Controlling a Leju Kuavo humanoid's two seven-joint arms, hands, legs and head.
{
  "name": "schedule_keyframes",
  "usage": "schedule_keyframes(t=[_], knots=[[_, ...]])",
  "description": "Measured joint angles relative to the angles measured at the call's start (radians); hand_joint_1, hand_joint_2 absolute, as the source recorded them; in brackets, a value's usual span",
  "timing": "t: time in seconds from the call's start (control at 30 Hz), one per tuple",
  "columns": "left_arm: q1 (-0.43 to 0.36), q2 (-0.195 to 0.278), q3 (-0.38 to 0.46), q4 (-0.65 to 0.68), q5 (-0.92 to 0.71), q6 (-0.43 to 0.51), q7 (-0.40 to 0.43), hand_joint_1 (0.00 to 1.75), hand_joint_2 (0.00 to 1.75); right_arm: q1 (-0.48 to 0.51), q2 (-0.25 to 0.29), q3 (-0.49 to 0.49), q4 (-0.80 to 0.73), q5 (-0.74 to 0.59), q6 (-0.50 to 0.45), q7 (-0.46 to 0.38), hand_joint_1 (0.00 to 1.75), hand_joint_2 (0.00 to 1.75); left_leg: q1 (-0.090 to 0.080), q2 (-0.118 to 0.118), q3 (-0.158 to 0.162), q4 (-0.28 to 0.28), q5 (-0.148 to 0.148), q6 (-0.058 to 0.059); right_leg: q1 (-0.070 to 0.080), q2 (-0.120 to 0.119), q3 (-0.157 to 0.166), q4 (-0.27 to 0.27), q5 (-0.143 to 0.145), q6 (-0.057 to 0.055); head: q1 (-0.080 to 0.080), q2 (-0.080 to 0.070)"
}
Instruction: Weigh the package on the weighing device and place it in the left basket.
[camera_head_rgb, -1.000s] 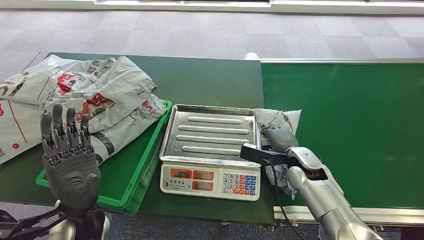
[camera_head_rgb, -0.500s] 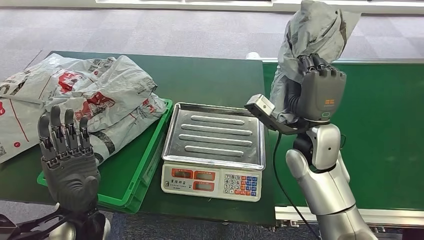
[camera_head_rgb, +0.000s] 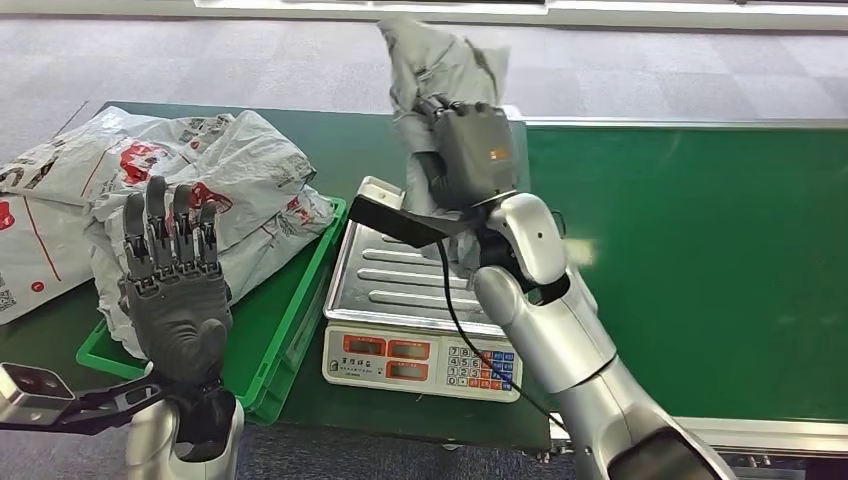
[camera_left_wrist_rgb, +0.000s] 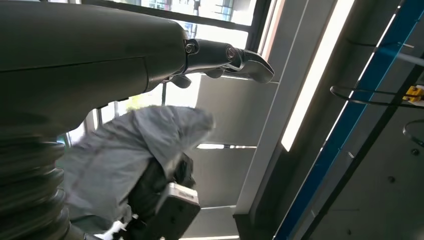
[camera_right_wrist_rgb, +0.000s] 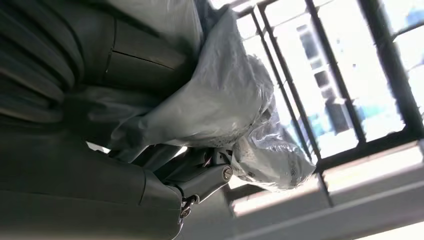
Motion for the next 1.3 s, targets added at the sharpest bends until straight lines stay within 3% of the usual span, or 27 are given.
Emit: schedule_keyframes(t=[0.07,0.2,0.23,0.37,0.77,0.9,1.03,1.13,1.23,1.3], knots=[[-0.006,0.000,0.000,0.013,-0.001,-0.002,0.000,0.00,1.75,-0.011,0.035,0.039,0.084,-0.032,-0.010,-0.008,1.75,1.75,0.001,-0.001,0.000,0.000,0.000,0.000,0.001,0.000,0.000,0.000,0.000,0.000,0.000,0.000],[-0.007,0.000,0.000,0.025,-0.008,-0.003,-0.001,0.00,1.75,-0.014,0.072,0.089,0.186,-0.101,0.026,-0.045,0.00,1.75,0.001,-0.003,-0.001,0.000,0.000,0.000,0.000,-0.002,0.000,0.000,-0.001,0.000,0.000,0.000],[-0.006,0.000,0.000,0.027,-0.010,-0.002,-0.001,0.00,1.75,-0.015,0.078,0.096,0.204,-0.129,0.048,-0.063,0.00,1.75,0.001,-0.003,-0.001,0.000,0.000,0.000,0.000,-0.002,0.000,0.000,-0.001,0.000,0.000,0.000],[0.002,0.000,0.000,0.026,-0.014,0.002,-0.002,0.00,1.75,-0.017,0.097,0.117,0.275,-0.199,0.069,-0.103,0.00,0.00,0.000,-0.003,-0.002,0.000,-0.001,0.000,0.000,-0.002,0.000,0.000,-0.001,0.000,0.000,0.000],[0.040,0.000,0.000,0.006,-0.015,0.021,-0.002,0.00,1.75,-0.029,0.105,0.123,0.322,-0.189,-0.040,-0.035,0.00,0.00,0.000,-0.003,-0.001,0.000,0.000,0.000,0.000,-0.002,0.000,0.000,-0.001,0.000,0.000,0.000],[0.060,0.000,0.001,-0.008,-0.014,0.033,-0.002,0.00,1.75,-0.026,0.093,0.110,0.284,-0.083,-0.179,0.070,0.00,0.00,0.000,-0.003,-0.002,0.000,0.000,0.000,0.000,-0.002,-0.001,0.000,-0.001,0.000,0.000,0.000],[0.089,0.000,0.001,-0.031,-0.064,0.092,-0.002,0.00,1.75,-0.004,0.060,0.040,0.156,0.050,-0.392,0.162,0.00,0.00,0.000,-0.004,-0.002,0.001,-0.001,0.000,-0.001,-0.003,-0.001,0.000,-0.001,0.000,0.000,0.000],[0.095,0.001,0.001,-0.046,-0.267,0.264,-0.001,0.00,1.75,0.050,0.047,-0.070,-0.010,0.036,-0.489,0.090,0.00,0.00,0.000,-0.005,-0.002,0.001,-0.001,0.001,-0.001,-0.003,-0.001,-0.001,-0.001,0.000,0.000,0.000],[0.077,0.019,-0.006,-0.046,-0.644,0.496,0.032,0.00,1.75,0.125,0.055,-0.210,-0.173,0.009,-0.502,-0.037,0.00,0.00,0.000,-0.007,-0.002,0.001,-0.001,0.001,-0.001,-0.005,-0.001,-0.001,-0.002,0.001,0.000,0.000],[0.041,0.045,-0.024,-0.027,-0.904,0.571,0.104,0.00,1.75,0.172,0.069,-0.291,-0.257,0.007,-0.504,-0.084,0.00,0.00,0.000,-0.007,-0.002,0.001,-0.001,0.001,-0.001,-0.005,0.000,-0.001,-0.002,0.001,0.000,0.000]])
